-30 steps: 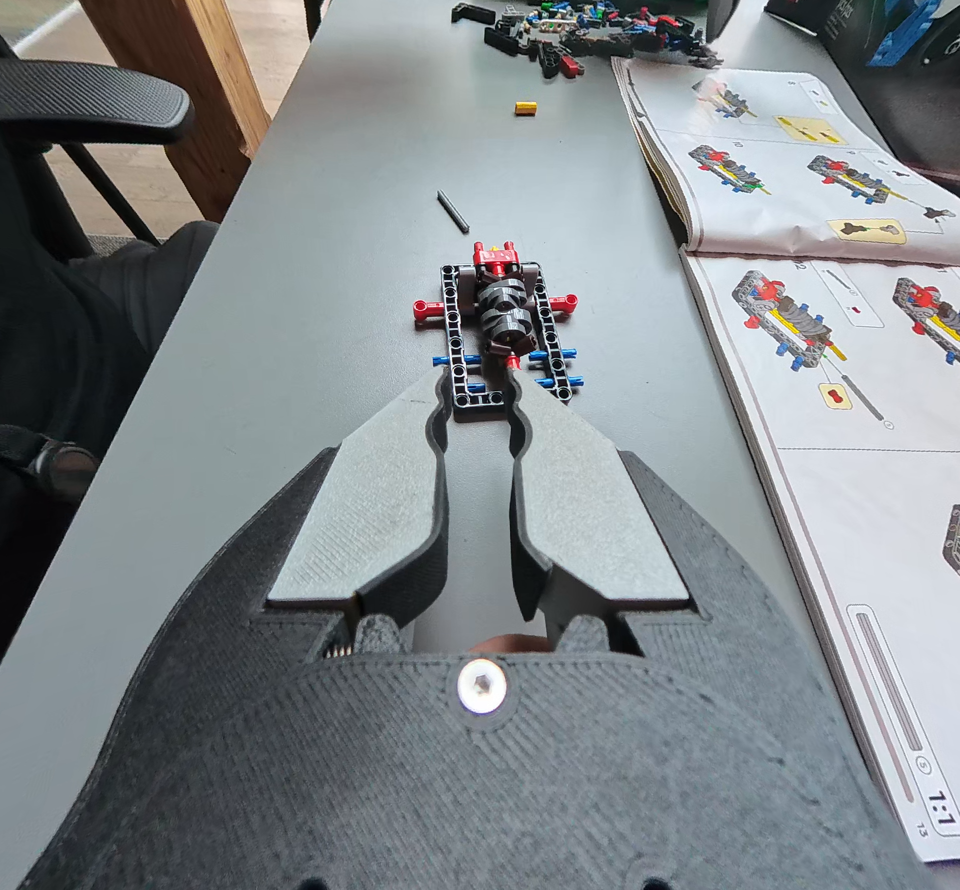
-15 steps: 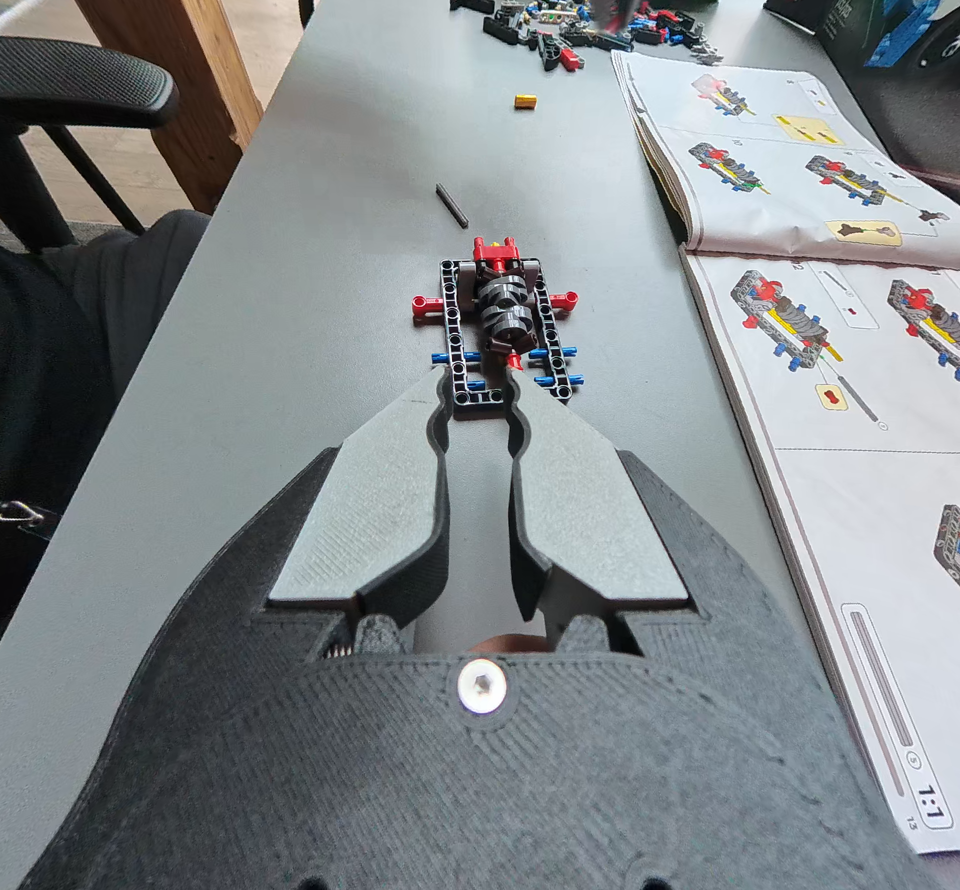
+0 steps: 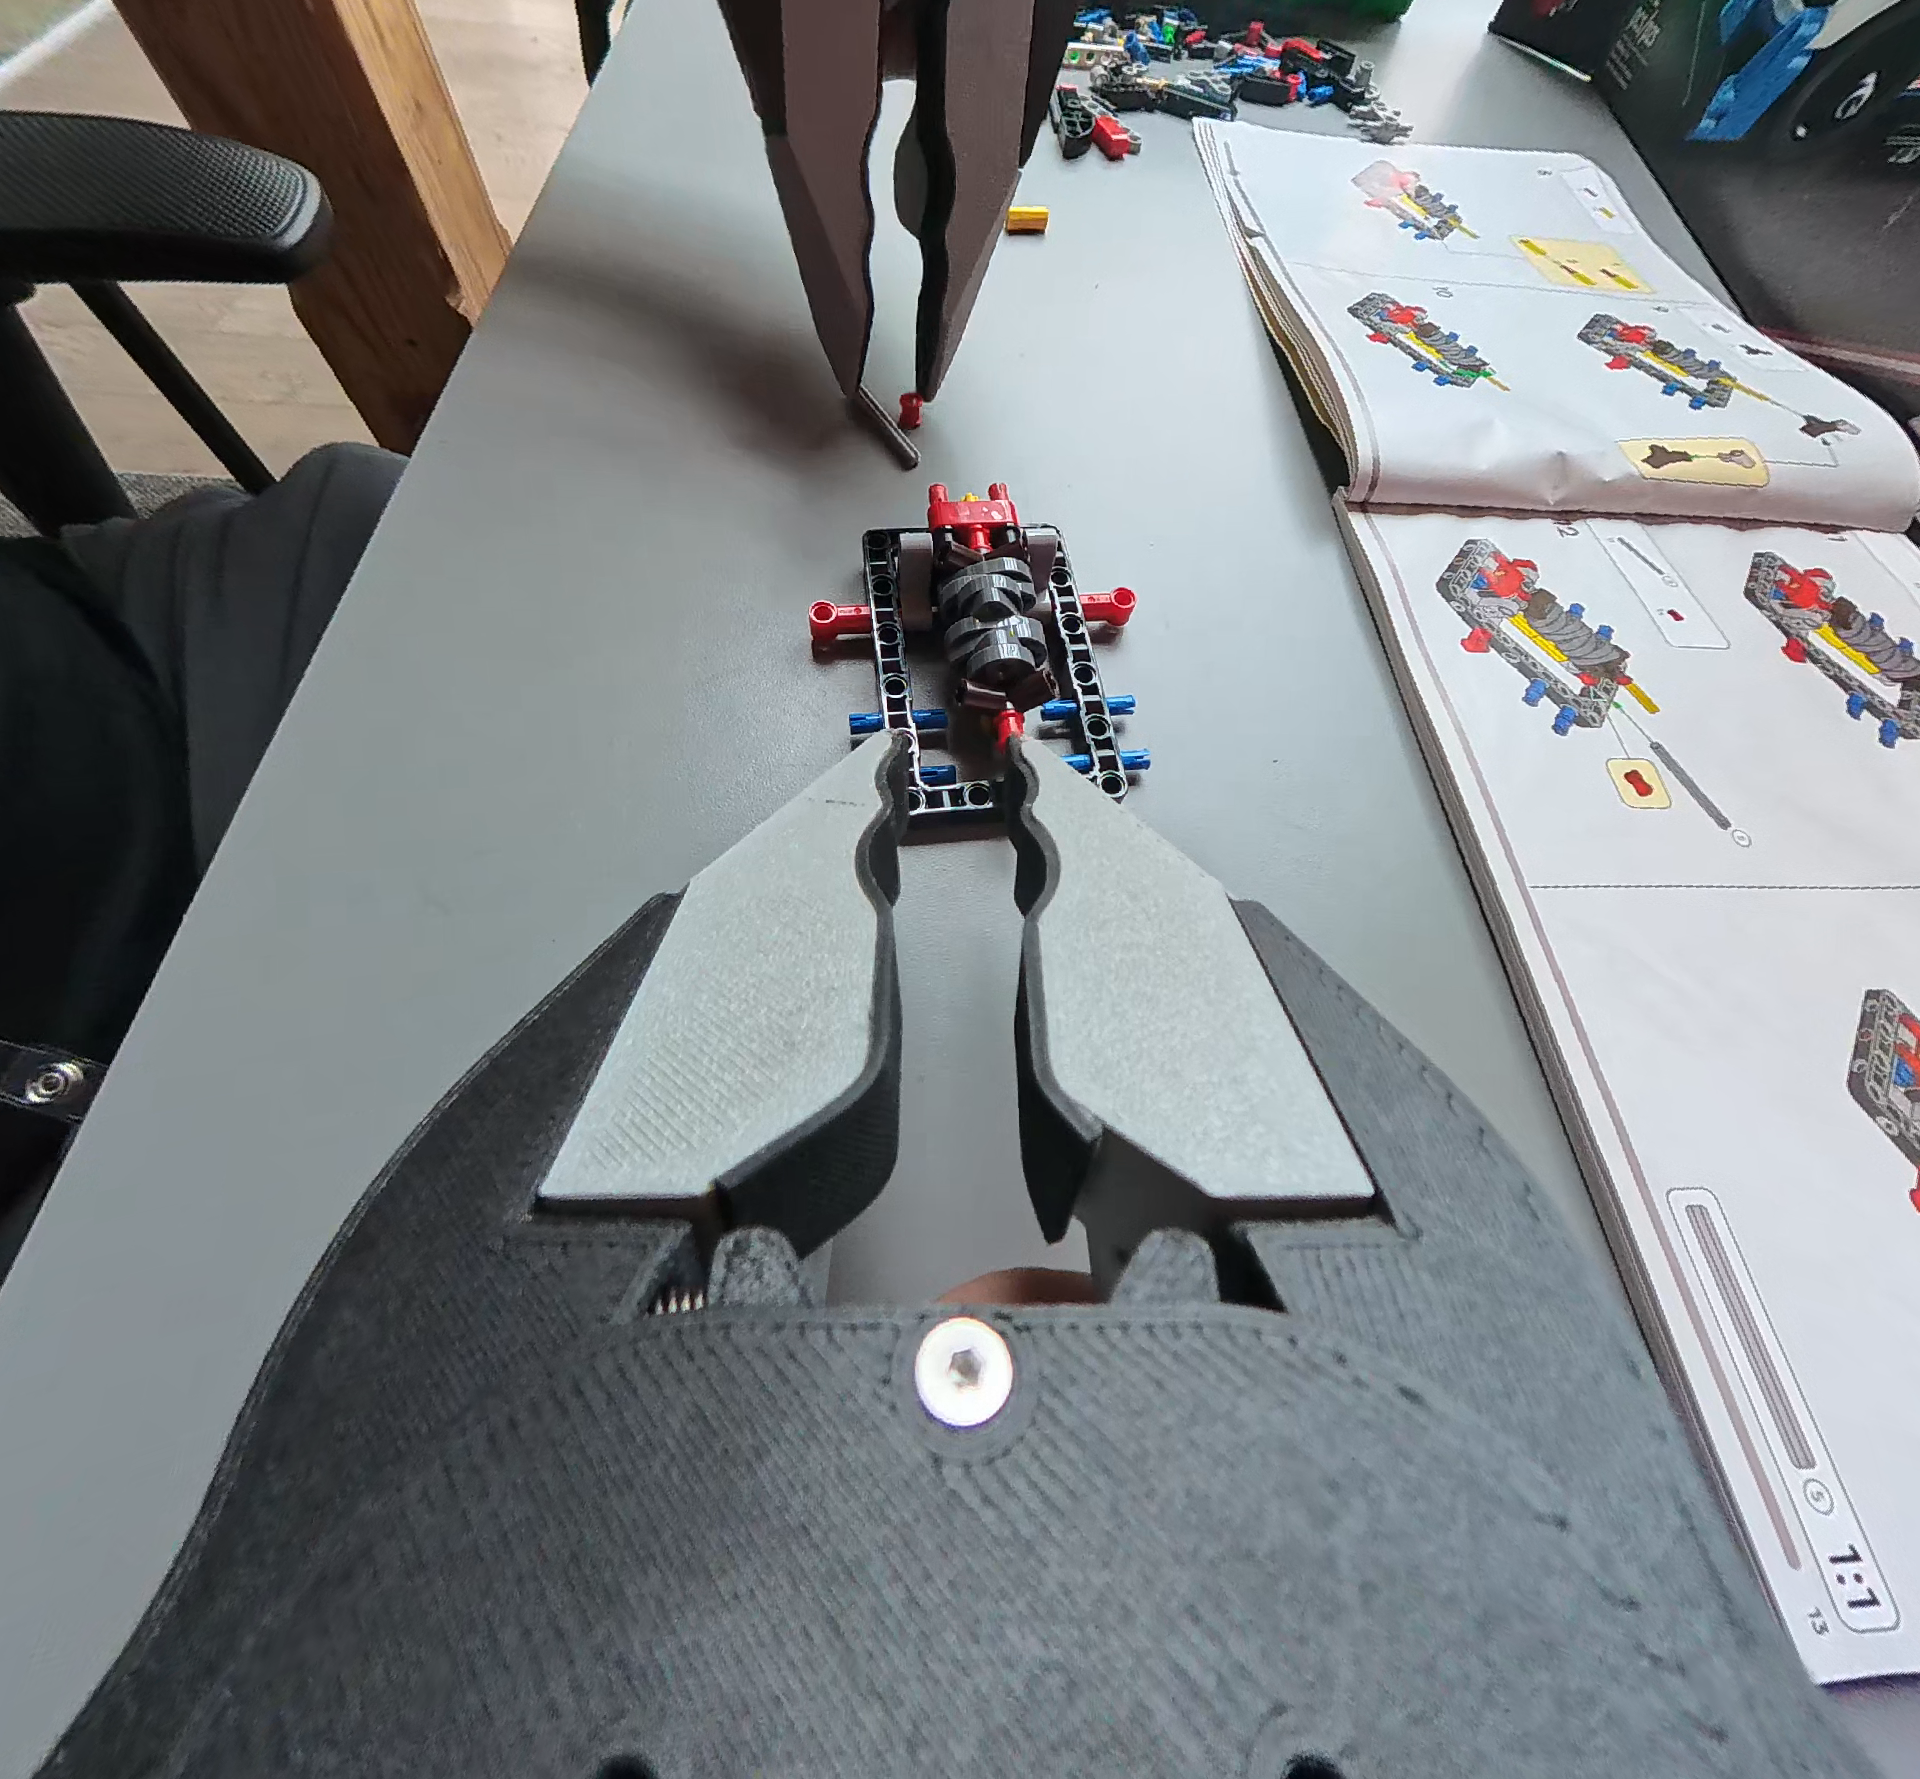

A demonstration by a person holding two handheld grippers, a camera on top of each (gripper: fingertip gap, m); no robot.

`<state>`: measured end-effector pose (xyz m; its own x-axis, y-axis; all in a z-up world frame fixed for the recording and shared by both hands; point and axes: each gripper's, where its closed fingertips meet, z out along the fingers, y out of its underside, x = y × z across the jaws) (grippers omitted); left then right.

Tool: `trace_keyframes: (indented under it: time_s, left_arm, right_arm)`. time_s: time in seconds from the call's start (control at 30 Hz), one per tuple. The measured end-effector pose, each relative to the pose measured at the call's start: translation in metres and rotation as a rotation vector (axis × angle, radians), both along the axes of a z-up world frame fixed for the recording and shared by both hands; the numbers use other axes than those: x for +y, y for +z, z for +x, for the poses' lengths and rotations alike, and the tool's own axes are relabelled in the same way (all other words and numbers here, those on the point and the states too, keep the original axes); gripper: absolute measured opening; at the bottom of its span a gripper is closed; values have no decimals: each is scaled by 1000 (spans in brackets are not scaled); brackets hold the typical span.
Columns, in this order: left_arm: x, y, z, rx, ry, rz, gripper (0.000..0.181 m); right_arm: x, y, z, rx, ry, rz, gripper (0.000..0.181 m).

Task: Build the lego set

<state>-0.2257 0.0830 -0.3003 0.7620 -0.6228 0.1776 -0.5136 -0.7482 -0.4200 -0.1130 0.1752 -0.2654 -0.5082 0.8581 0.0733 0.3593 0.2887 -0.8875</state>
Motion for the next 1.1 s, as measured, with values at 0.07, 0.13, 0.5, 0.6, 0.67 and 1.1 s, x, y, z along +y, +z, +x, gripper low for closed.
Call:
trace_keyframes:
  time_s: [0.07,0.13,0.5,0.6,0.67,1.1]
  left_arm:
    - [-1,-2,-3,6,5,-5,20]
    - [-1,-2,-1,-22,7,-3,22]
    - [11,50,10,-110,114,258,28]
    - [0,50,43,-186,86,235,28]
    - [-11,44,62,-241,68,191,30]
    - [17,10,57,-32,175,268,36]
  right_arm:
    - [0,0,0,1,0,1,14]
    - [0,0,0,-1,2,-1,14]
    - [1,4,0,1,1,-45,15]
    - [4,6,0,-2,-7,-84,17]
    - [5,7,0,-10,-10,-108,18]
    - [12,-1,5,-54,-7,-81,20]
